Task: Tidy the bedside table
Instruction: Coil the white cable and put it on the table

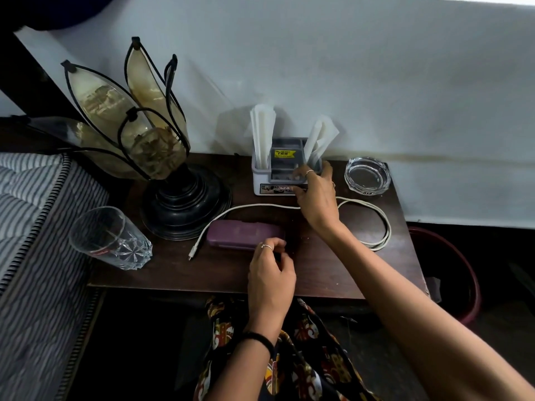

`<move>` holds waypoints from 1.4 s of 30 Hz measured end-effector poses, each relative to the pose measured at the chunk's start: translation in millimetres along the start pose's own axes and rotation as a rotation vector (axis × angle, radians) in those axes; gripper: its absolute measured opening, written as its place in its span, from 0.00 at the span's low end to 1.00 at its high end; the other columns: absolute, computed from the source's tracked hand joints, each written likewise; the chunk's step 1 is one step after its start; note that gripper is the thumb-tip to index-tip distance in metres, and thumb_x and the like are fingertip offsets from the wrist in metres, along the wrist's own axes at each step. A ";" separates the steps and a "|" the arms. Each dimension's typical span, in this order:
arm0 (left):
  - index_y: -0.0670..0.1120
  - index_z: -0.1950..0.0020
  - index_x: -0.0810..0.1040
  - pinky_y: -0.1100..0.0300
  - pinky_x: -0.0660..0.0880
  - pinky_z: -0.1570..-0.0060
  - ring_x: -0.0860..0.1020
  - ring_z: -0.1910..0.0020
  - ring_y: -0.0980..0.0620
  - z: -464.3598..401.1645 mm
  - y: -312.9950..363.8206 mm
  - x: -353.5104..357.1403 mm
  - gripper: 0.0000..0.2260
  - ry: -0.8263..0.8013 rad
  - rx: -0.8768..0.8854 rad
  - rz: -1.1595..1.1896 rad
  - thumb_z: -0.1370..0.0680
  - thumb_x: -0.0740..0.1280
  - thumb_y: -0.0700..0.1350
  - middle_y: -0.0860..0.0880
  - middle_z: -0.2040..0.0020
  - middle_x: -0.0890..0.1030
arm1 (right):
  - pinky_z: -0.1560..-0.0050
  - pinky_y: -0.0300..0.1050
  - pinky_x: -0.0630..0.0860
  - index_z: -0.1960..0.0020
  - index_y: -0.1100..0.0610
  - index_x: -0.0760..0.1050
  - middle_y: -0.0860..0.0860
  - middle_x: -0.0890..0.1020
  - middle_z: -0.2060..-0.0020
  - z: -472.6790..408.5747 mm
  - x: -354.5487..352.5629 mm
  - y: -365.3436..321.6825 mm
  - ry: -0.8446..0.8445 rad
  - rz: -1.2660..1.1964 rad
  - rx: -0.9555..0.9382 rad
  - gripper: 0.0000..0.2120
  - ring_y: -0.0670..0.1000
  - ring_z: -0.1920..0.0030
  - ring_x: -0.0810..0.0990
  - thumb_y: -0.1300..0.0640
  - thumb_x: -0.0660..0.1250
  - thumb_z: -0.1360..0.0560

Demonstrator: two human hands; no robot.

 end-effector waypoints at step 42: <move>0.49 0.45 0.76 0.59 0.77 0.52 0.78 0.51 0.56 23.7 6.5 -15.3 0.11 0.045 0.078 0.022 0.24 0.63 0.38 0.53 0.45 0.75 | 0.62 0.51 0.72 0.44 0.58 0.71 0.58 0.83 0.52 26.2 -26.4 -73.0 -0.099 0.314 -0.491 0.10 0.64 0.54 0.82 0.56 0.58 0.23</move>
Point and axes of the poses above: each hand's wrist, its own z-axis away from the middle knuckle, its own x-axis out of the palm, y = z × x, the point moved 3 cm from there along -z, towards the middle knuckle
